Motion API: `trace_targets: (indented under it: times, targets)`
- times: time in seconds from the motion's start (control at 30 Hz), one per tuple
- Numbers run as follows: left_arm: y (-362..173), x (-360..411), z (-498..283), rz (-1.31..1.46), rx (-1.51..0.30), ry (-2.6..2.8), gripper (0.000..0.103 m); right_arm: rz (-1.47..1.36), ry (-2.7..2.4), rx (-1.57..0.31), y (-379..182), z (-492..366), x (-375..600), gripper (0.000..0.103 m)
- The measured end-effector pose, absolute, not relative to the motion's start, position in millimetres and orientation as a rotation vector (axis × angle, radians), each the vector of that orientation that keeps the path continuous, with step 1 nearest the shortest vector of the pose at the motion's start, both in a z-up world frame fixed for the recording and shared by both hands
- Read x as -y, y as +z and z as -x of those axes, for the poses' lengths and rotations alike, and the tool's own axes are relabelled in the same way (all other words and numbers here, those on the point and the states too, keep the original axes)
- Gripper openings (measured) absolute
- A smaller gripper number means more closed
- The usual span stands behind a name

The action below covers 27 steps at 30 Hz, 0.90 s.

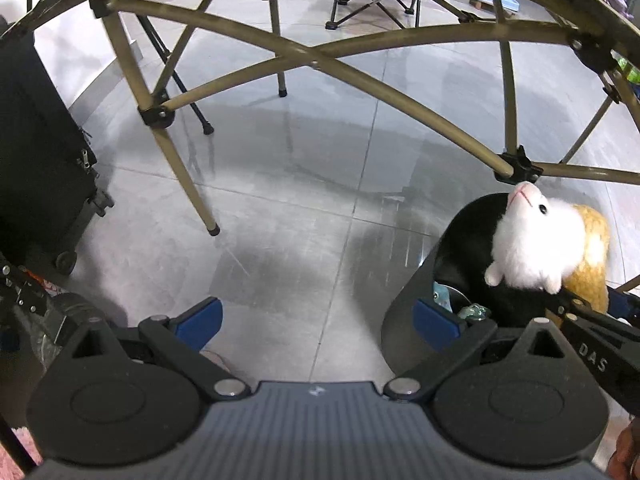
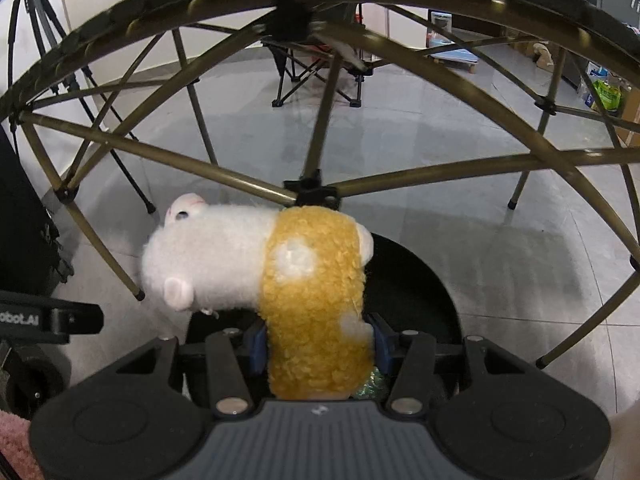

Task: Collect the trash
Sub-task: 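Move the right tool over the bin and release the plush sheep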

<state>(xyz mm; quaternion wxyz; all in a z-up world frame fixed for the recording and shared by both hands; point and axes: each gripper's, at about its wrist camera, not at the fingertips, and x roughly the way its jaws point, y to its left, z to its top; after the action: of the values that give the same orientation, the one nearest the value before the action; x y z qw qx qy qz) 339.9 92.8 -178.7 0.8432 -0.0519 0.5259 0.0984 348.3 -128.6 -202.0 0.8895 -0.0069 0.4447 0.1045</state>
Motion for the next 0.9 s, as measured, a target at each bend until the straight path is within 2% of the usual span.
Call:
trace_targets:
  times: [0.9]
  targets:
    - [-184, -137, -323, 0.166, -1.118, 0.233, 0.103, 0.086, 0.090, -1.106, -232, -351, 98, 0.049]
